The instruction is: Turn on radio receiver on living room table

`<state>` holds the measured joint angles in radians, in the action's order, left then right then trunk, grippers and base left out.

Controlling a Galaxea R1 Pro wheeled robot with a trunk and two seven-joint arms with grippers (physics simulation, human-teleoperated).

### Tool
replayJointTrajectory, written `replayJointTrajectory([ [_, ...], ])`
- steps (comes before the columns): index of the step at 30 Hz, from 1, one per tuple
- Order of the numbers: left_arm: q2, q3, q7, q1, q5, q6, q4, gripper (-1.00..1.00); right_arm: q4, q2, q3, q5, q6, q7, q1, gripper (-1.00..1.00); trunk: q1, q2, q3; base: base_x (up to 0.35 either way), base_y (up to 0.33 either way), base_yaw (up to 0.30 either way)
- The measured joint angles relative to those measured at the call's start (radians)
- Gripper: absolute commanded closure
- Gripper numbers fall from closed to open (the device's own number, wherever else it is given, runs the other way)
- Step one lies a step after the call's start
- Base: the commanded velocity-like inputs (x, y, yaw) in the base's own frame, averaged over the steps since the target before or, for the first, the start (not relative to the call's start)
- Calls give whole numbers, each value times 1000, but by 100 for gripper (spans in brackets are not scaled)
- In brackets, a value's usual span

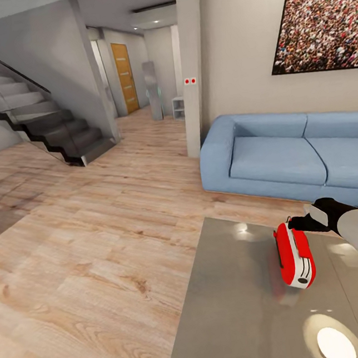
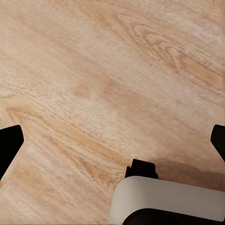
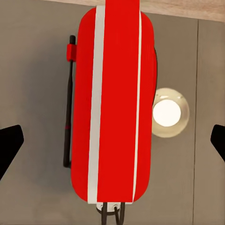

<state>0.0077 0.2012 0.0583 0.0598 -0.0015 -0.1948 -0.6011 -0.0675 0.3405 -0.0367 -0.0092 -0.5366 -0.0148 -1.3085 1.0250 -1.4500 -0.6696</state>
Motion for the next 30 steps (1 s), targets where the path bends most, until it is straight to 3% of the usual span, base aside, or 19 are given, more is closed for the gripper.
replayJointTrajectory([
  [20,4,1,1,0,0,0,0,-100,0,2,0,0,0,-3,0,-100,0,0,-5,0,-44,0],
  [30,-1,1,0,0,0,0,0,-100,-1,-4,0,-2,-1,-70,0,-100,0,0,-5,0,0,0],
])
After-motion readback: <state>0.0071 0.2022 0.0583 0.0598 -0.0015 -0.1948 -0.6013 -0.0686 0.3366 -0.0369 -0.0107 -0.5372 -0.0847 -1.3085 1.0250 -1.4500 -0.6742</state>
